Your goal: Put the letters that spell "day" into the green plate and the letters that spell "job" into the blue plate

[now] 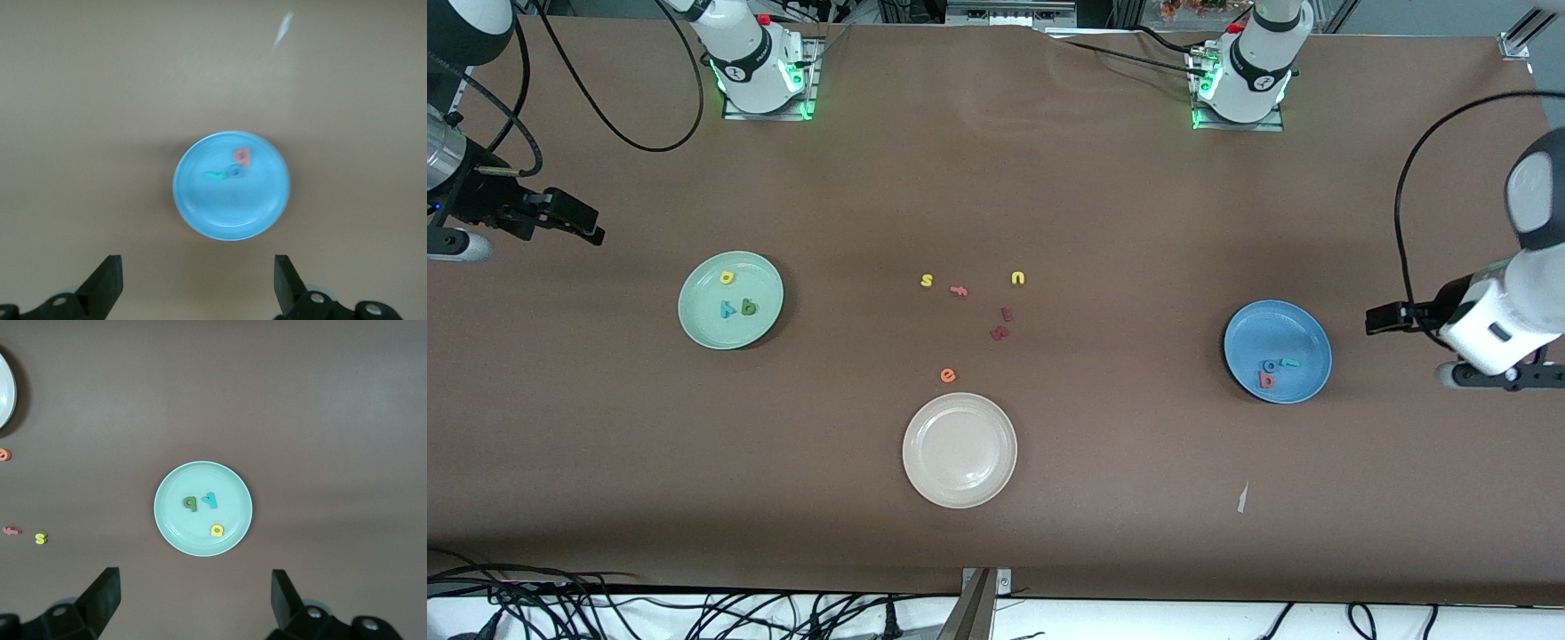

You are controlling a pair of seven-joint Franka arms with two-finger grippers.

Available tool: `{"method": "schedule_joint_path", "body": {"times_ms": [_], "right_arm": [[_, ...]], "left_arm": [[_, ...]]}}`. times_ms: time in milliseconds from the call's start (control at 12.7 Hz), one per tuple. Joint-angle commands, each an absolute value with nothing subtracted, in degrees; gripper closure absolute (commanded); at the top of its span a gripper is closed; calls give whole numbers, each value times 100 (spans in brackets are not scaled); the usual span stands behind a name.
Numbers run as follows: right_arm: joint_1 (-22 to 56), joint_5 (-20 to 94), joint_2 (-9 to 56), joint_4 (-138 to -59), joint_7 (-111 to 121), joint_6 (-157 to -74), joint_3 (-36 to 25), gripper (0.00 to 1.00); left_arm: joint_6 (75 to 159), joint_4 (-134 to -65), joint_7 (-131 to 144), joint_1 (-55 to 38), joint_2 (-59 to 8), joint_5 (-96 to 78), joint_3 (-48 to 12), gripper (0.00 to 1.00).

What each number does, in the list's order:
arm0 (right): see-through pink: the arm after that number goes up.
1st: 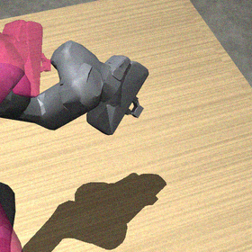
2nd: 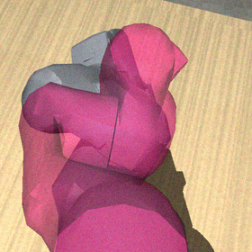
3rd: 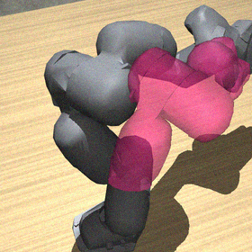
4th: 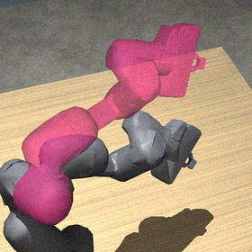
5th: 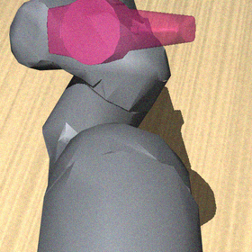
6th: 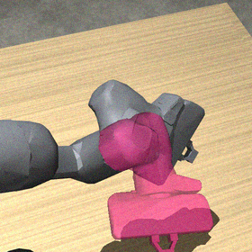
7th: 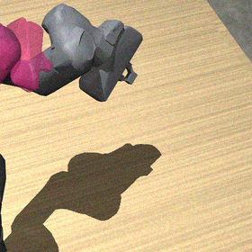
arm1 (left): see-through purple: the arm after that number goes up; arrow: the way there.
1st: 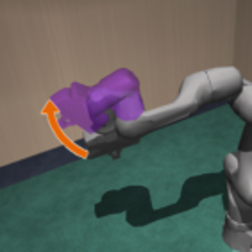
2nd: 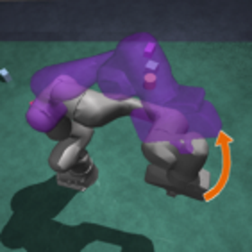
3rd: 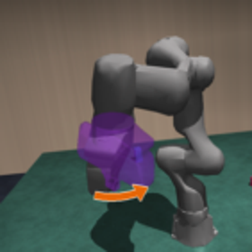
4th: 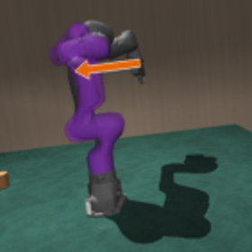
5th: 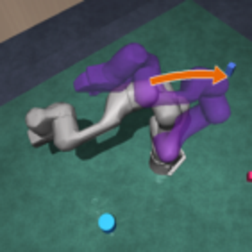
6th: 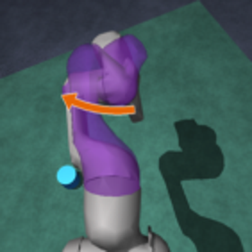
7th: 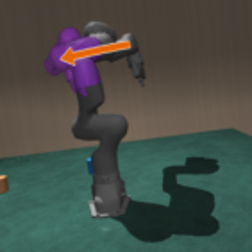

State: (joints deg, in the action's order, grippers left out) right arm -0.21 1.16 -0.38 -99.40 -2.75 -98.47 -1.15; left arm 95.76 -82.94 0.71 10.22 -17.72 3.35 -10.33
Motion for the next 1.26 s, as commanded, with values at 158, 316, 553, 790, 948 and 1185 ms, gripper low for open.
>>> {"method": "schedule_joint_path", "body": {"times_ms": [158, 316, 553, 790, 948, 1185], "right_arm": [[-62, 114, 9, -9809, -211, -9756, -97, 0], [-62, 114, 9, -9809, -211, -9765, -97, 0], [-62, 123, 9, -9809, -211, -9765, -97, 0], [-44, 114, 9, -9800, -202, -9773, -88, 0], [-44, 88, 9, -9800, -176, -9791, -88, 0], [-53, 114, 9, -9800, -193, -9782, -88, 0]], "left_arm": [[9265, -8665, 88, 273, -757, -150, -360, 0], [9168, -8771, 45, 281, -450, -158, -343, 0], [8931, -8833, -114, 343, -457, -149, -352, 0], [8816, -8789, -141, 439, -440, -149, -352, 0], [8780, -8754, -132, 431, -457, -211, -360, 0], [8754, -8736, -123, 422, -448, -220, -387, 0]]}}
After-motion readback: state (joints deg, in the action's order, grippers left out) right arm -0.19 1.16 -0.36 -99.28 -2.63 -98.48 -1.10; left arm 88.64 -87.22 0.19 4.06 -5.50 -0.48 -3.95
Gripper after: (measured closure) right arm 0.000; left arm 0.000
